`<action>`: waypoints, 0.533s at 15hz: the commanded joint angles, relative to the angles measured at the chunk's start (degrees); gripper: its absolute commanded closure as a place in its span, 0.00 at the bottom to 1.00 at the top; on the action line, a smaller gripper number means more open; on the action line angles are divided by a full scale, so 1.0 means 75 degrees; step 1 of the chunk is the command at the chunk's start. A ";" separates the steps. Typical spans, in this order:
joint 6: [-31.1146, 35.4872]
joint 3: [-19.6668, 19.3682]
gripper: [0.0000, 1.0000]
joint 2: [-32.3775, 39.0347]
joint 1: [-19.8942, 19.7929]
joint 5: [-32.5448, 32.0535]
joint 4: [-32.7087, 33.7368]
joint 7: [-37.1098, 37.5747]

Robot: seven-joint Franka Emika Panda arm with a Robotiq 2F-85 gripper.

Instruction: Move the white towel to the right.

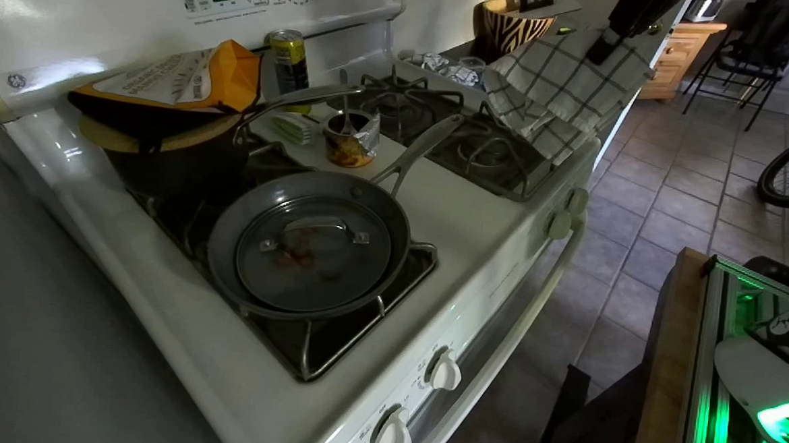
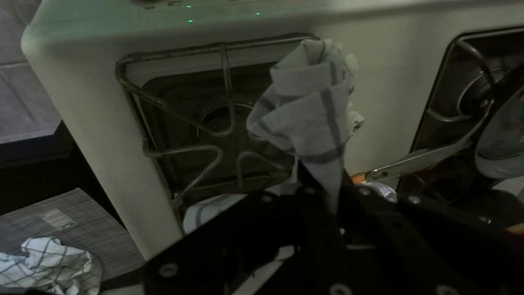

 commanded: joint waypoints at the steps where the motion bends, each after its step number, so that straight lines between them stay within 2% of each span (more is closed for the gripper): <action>1: 0.0382 -0.0758 0.97 0.0810 0.0482 0.0107 0.0285 -0.1124; 4: 0.0837 -0.1413 0.97 0.1379 0.1066 0.0599 0.0452 -0.2253; 8: 0.0556 -0.1982 0.97 0.2111 0.1705 0.1689 0.0858 -0.3260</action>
